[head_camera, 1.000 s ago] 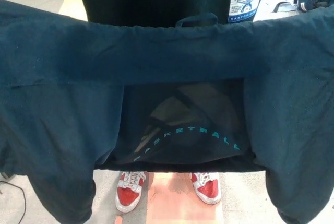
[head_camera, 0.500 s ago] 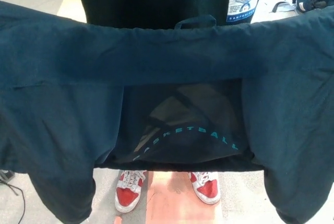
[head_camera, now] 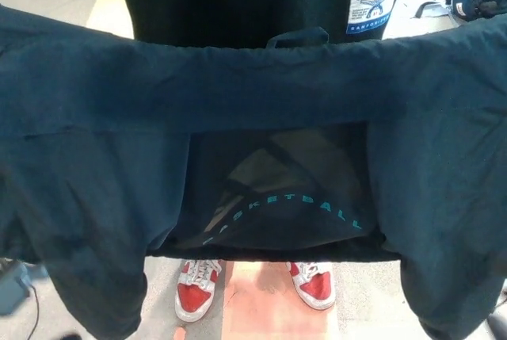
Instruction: A person hands a coat to the robot and the robot grabs it with both hands and holds it while the person wears the coat.
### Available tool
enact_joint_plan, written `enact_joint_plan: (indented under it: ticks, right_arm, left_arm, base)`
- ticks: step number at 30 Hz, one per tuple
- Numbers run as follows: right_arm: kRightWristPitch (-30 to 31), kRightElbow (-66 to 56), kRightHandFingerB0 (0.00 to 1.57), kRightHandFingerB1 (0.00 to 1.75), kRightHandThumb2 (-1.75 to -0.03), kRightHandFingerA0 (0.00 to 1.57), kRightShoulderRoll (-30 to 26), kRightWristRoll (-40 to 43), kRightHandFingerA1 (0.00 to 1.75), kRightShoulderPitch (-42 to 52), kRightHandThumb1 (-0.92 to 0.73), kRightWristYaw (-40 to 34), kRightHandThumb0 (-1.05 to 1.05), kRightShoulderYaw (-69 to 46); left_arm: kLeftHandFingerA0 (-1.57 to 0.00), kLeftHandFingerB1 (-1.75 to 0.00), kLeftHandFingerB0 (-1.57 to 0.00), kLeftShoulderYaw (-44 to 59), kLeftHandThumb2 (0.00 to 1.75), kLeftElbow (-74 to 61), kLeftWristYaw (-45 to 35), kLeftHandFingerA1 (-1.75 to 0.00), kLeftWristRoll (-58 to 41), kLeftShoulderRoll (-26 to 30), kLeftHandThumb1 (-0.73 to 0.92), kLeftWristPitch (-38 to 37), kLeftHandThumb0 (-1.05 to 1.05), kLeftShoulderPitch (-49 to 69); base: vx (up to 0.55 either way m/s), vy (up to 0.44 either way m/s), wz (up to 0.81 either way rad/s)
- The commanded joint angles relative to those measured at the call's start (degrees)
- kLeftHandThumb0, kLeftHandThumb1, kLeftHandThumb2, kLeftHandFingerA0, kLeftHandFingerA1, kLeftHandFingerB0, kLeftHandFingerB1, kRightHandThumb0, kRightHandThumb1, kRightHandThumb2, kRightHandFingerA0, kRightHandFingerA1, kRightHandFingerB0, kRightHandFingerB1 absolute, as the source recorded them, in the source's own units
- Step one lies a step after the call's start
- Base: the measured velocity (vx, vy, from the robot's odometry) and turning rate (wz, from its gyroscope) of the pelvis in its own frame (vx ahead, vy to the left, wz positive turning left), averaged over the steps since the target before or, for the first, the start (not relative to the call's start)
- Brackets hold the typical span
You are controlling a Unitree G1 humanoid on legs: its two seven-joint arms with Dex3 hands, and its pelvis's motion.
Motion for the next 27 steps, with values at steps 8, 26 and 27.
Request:
enact_joint_plan:
  ticks: [8, 26, 27]
  right_arm:
    - [-10.38, -27.2, 0.42, 0.36, -0.6, 0.57, -9.32, 19.32, 0.64, -18.25, -0.66, 3.24, -0.46, -19.18]
    - [19.94, -12.09, 0.02, 0.19, -0.96, 0.16, -42.0, 25.77, 0.47, -51.52, -0.6, 34.66, -0.82, -8.42]
    - [20.77, -11.05, 0.0, 0.18, -0.97, 0.13, -43.84, 24.97, 0.46, -53.82, -0.61, 36.78, -0.81, -6.84]
  left_arm:
    - [-0.86, -0.45, -0.67, 32.53, 0.6, -36.58, -8.41, -0.52, -29.64, 12.29, 0.6, -18.13, -0.77, -3.3]
    - [-0.23, -0.29, -0.24, 1.57, 0.61, -4.17, -36.19, -0.3, -23.1, 36.05, 0.65, 9.53, -0.8, -54.19]
    - [-0.2, -0.29, -0.23, -0.01, 0.61, -2.95, -37.84, -0.3, -22.61, 35.95, 0.66, 10.52, -0.81, -56.19]
  base:
    - [0.0, 0.0, 0.0]
    - [0.0, 0.0, 0.0]
    - [0.0, 0.0, 0.0]
